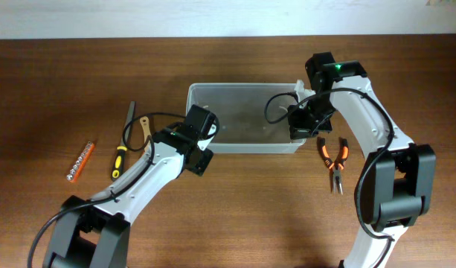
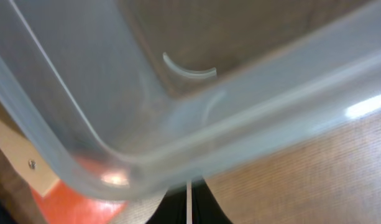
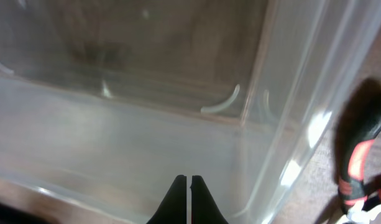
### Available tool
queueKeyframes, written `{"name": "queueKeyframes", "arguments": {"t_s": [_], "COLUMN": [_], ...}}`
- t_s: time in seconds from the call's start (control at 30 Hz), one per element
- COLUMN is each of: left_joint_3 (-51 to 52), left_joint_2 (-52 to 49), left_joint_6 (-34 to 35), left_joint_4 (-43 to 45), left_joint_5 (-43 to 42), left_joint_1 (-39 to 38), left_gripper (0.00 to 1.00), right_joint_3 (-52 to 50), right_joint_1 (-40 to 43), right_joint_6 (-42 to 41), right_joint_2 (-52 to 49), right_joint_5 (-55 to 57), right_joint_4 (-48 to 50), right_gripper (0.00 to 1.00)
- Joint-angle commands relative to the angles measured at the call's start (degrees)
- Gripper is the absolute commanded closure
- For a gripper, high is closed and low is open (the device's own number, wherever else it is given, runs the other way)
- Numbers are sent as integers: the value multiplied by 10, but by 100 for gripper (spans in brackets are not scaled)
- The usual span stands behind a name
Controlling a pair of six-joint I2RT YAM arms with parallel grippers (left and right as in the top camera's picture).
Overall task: Pack container
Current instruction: 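Release the container and pull both grippers back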
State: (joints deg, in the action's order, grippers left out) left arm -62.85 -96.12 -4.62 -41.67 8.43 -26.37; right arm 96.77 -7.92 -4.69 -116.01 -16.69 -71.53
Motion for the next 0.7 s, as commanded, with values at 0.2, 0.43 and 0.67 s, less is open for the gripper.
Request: {"name": "queueKeyframes", "arguments": {"t_s": [0.2,0.43,0.67], "left_joint_3": [-113,-140,-140], "left_joint_2": [118,222,241], "left_joint_6": [8,7,33], "left_joint_4": [-84,-96,-97], "left_joint_5": [58,188,172], "left_joint_1": [3,41,180], "left_gripper": [86,60,53], "right_joint_3": [117,153,148], "right_joint_1": [-3,1,77], "right_joint_6": [2,1,1], "right_joint_2": [93,165,183], "right_joint_5": [54,200,217], "right_joint_4": [3,1,-43], "right_gripper": [96,66,52]}}
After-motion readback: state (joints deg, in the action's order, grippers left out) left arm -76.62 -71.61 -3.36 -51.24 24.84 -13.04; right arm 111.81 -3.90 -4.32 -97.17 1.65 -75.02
